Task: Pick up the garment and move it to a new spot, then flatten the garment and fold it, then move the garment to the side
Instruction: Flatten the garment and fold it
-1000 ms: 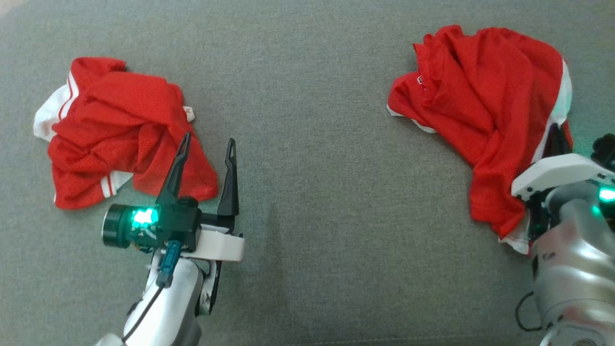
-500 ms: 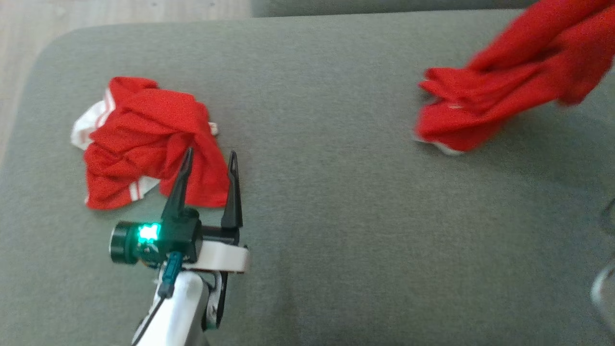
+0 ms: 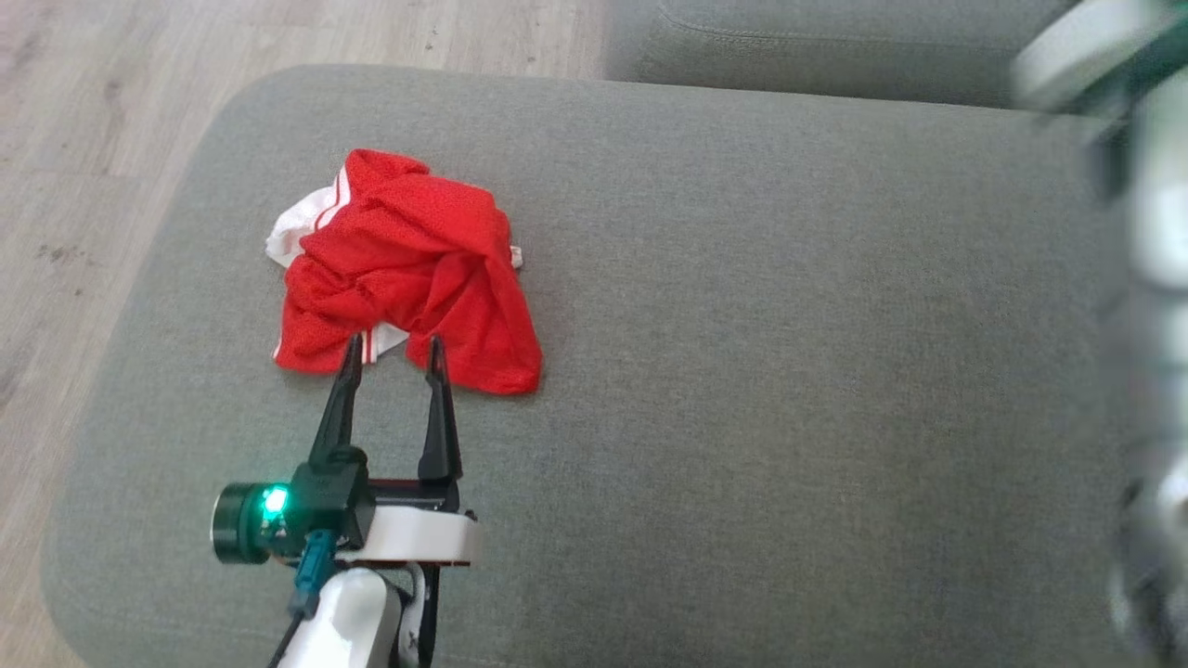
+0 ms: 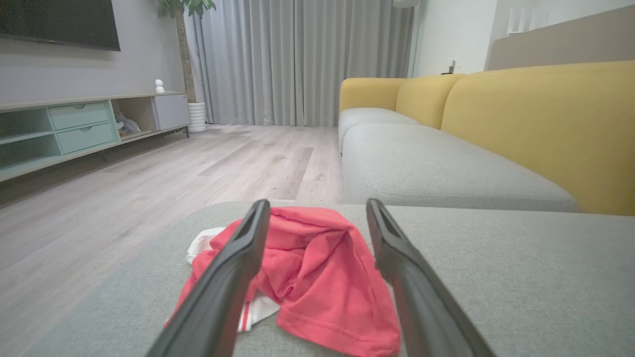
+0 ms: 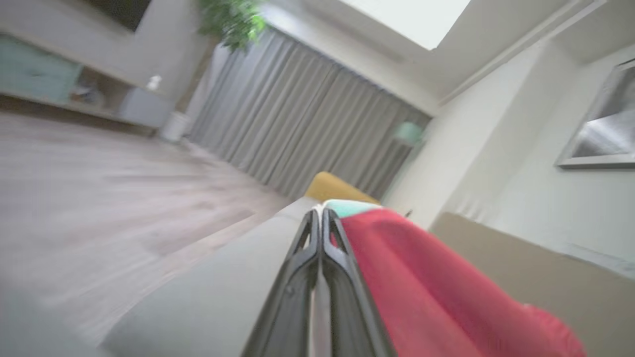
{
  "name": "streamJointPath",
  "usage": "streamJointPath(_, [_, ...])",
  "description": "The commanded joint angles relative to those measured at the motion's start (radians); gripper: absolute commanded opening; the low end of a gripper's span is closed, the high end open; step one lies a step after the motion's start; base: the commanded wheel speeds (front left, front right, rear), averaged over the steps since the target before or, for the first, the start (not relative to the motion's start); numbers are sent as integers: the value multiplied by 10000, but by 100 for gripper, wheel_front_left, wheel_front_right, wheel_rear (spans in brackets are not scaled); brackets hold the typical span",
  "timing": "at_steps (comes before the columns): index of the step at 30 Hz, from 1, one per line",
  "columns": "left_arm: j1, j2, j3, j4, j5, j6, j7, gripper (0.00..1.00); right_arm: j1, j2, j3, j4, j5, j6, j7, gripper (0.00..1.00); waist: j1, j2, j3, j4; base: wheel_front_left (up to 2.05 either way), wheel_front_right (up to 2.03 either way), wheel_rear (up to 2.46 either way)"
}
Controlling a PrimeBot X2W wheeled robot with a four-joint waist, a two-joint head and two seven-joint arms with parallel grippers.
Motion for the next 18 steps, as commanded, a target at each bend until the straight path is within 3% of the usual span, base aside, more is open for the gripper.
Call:
streamJointPath(1, [-215, 2, 406, -381, 95, -29, -42, 100, 820, 375, 852, 231, 379, 67, -108, 0, 2, -1, -14, 3, 0, 0, 0])
streamJointPath(10, [-322, -33, 422, -173, 309, -225, -42, 100, 3920, 1505, 4880, 2087, 2783, 67, -409, 0, 2, -1, -27, -416, 0, 0, 0])
streamJointPath(11, [-322, -36, 424, -143, 315, -243, -42, 100, 4059, 1542, 5157, 2040, 3098, 67, -439, 93, 2, -1, -42, -495, 0, 0, 0])
streamJointPath(12, [-321, -39, 422, -114, 321, -266, -42, 100, 4173, 1566, 5412, 1958, 3386, 67, -461, 100, 2, -1, -63, -571, 0, 0, 0])
streamJointPath(15, [-283, -45, 436, -54, 355, -293, -42, 100, 4335, 1555, 5745, 1422, 4256, 67, -519, 100, 2, -1, -144, -820, 0, 0, 0])
streamJointPath(18, [-247, -52, 469, -36, 372, -294, -42, 100, 4421, 1344, 5338, 476, 4891, 67, -561, 100, 2, -1, -232, -1045, 0, 0, 0])
